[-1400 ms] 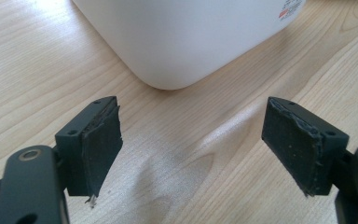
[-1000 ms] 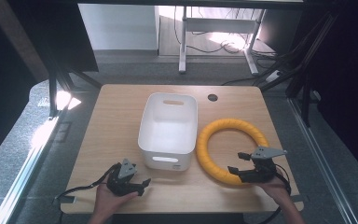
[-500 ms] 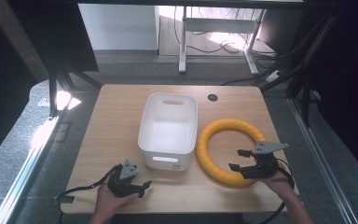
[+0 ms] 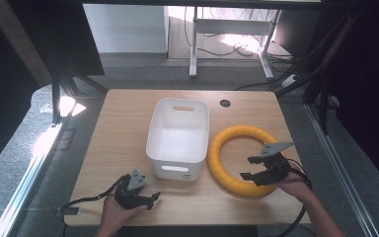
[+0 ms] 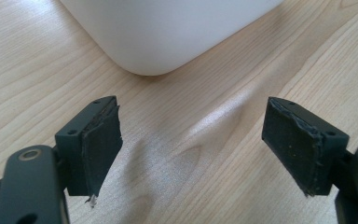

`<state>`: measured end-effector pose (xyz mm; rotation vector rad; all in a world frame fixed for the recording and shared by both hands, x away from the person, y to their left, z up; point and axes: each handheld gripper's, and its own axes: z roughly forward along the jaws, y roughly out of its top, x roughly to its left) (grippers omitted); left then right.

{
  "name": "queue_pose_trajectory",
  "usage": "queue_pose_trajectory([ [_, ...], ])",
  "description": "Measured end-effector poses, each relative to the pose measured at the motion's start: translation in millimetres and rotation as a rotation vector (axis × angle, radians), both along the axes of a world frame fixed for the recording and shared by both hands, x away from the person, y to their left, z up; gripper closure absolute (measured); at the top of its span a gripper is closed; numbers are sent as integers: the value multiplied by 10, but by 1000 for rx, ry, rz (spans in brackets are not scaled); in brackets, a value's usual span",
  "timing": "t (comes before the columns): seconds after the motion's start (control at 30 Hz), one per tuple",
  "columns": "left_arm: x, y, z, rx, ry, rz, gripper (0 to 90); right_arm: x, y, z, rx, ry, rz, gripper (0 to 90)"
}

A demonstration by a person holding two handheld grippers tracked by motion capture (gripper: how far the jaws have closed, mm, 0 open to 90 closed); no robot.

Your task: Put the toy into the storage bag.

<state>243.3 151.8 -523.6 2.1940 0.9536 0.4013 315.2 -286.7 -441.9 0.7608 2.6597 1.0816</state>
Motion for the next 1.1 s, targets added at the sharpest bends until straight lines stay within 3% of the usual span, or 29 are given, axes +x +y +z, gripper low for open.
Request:
queue_pose_trajectory([
  [0.17,2,-7,-11,2,3,-4,198,62,117,-9,-56,41,29,313],
  [0.5,3,-13,-19,7,4,-5,198,133,280,-196,-162,139,84,309],
  [0.9,4,-21,-31,8,10,-5,197,135,385,-377,-260,192,132,317],
  [1.1,-1,-14,-18,5,6,-4,197,122,458,-439,-332,214,169,328],
])
